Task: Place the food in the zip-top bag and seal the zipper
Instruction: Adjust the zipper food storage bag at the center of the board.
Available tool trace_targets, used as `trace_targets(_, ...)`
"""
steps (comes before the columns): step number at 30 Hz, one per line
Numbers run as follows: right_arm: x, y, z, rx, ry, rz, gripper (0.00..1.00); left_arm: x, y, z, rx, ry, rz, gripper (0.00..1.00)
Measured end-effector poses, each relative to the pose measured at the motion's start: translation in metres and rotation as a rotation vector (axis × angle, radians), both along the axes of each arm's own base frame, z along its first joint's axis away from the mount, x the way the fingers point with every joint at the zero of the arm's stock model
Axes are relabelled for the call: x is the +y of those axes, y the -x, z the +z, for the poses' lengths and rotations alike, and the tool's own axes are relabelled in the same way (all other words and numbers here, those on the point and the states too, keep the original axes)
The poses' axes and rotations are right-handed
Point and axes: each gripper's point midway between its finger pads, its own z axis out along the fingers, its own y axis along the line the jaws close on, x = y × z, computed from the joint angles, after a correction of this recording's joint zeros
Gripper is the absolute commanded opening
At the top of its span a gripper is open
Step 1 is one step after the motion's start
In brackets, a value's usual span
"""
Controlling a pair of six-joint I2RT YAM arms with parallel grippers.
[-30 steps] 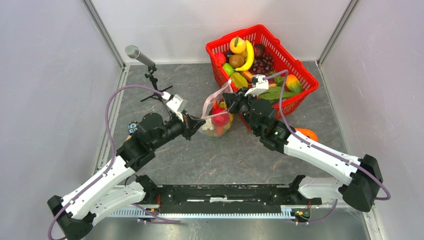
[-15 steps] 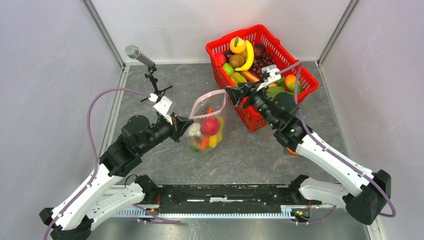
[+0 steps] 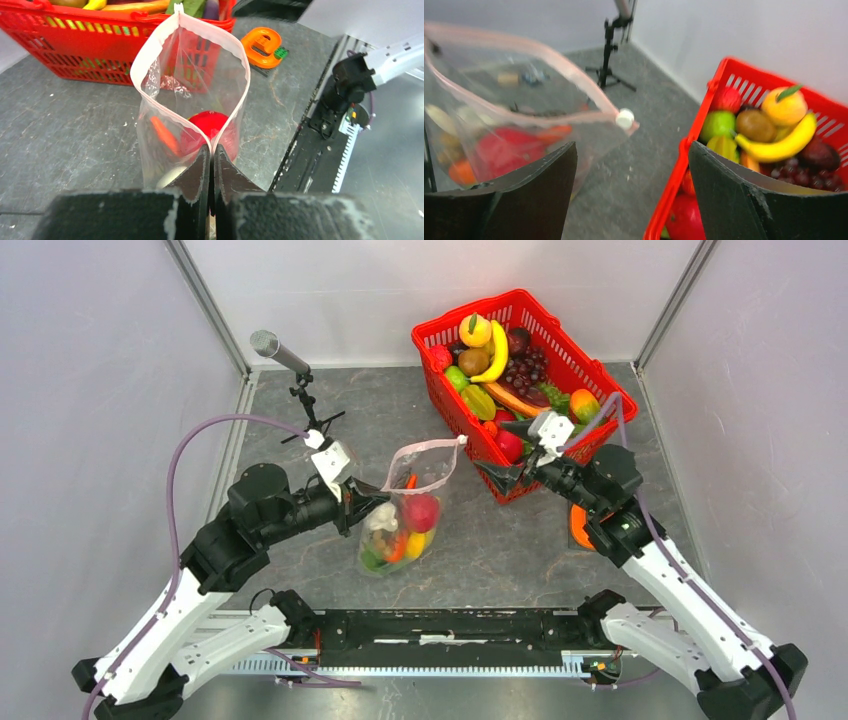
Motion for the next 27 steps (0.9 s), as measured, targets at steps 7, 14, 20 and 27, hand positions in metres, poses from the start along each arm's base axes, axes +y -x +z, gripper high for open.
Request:
trace_targets(7,-0.001,0.003,-0.076,0.110,0.128,0.128,0.80,-0.007,0.023,0.006,-0.021,-0.026,-0.148,0.02)
trace_targets(14,0.007,0.027,-0.081,0.059,0.171,0.326,0.81,-0.009,0.037,0.005,-0.032,-0.060,-0.245,0.02)
trace_targets(20,0.014,0.051,-0.086,0.053,0.179,0.493,0.77,-0.010,0.040,0.004,-0.044,-0.070,-0.269,0.02)
trace_targets(27,0.020,0.070,-0.094,0.085,0.170,0.636,0.62,-0.011,0.039,0.002,-0.041,-0.074,-0.272,0.02)
